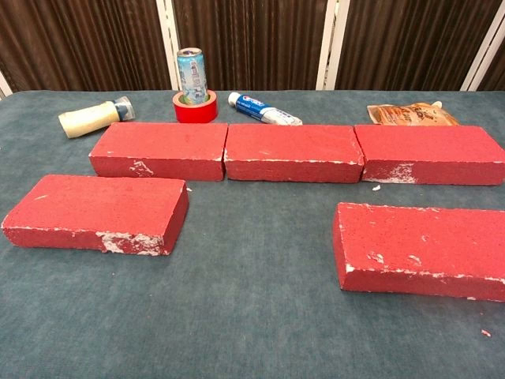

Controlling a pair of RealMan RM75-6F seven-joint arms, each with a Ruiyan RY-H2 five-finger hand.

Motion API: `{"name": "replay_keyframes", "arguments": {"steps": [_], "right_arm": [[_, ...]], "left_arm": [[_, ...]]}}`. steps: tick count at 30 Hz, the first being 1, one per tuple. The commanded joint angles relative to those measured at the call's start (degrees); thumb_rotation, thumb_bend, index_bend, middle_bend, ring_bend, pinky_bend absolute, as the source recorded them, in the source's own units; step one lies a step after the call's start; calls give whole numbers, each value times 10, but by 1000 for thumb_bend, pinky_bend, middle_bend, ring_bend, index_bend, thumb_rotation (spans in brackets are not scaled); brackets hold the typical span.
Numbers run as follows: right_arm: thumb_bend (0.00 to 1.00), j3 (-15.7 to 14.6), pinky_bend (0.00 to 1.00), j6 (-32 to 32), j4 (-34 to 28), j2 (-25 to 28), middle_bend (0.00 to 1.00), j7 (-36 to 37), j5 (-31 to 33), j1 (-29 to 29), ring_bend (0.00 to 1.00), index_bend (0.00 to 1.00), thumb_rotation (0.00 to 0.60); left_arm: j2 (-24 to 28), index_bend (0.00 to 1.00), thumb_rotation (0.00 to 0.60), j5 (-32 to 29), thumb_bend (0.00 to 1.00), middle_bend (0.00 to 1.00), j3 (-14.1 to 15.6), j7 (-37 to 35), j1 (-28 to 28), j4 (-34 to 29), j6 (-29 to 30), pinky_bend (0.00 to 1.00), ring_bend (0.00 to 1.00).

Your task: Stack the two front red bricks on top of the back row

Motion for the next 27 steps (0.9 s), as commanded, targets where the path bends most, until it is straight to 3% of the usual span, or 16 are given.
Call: {"name": "replay_keyframes", "arguments": {"steps": [1,16,21,27], "right_arm": [[0,0,0,0,1,-1,0,-1,-1,1,0,0,600],[0,1,0,-4,5,0,0,7,-2,3,0,0,600],[0,1,0,-8,5,1,0,9,2,4,0,0,600],[0,3,0,-10,8,-1,0,2,6,5,0,0,600]], "left_arm": [[2,0,600,1,220,0,-1,-4,0,-2,1,48,0],[26,0,600,1,219,0,9,-13,-11,-35,-41,48,0],[98,0,600,27,216,0,32,10,-35,-133,-95,57,0],[178,0,600,2,214,0,26,129,-74,-278,-149,73,0]]}}
